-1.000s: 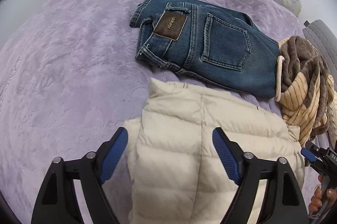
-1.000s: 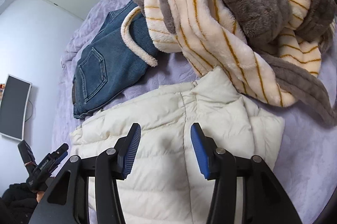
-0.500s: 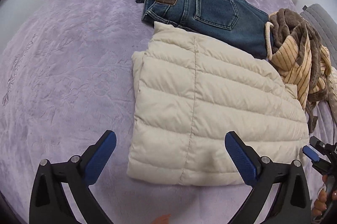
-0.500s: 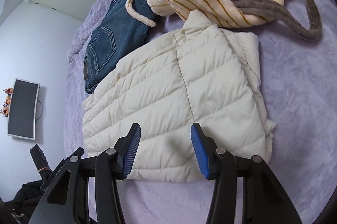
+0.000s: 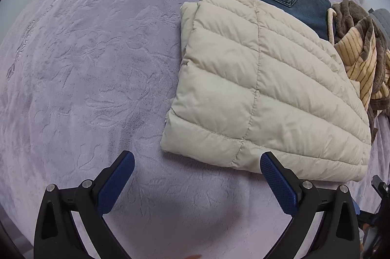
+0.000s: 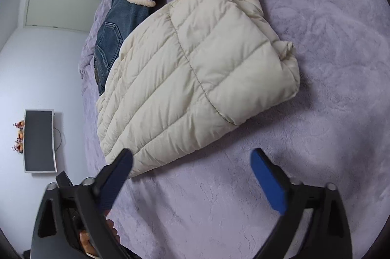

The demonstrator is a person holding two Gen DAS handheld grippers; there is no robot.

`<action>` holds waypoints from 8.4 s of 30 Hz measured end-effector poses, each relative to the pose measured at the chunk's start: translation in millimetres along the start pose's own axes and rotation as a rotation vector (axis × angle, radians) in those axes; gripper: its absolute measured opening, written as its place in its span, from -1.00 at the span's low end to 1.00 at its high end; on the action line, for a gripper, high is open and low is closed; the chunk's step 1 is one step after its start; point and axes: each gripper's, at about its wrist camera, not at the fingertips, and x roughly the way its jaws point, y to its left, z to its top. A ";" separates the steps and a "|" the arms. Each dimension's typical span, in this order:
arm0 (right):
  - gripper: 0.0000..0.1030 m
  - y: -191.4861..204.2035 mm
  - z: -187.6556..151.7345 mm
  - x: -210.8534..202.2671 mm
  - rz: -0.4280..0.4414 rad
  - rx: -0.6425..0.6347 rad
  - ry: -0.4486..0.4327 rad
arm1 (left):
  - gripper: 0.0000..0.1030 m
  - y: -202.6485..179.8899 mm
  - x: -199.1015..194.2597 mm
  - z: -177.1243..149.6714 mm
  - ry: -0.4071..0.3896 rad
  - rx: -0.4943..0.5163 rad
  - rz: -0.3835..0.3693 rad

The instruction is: Fold large clothes

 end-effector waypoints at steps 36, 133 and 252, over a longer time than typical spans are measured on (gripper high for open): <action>0.99 -45.3 35.6 46.8 0.239 0.247 -0.039 | 1.00 23.2 65.4 38.3 -0.020 -0.275 -0.345; 0.29 110.8 -135.6 -15.2 -0.207 -0.442 0.126 | 0.99 72.2 44.0 -11.3 0.287 0.053 -0.487; -0.69 -170.3 -11.2 -144.6 0.128 -0.013 0.135 | 0.56 -194.2 17.9 -38.4 0.276 0.258 -0.600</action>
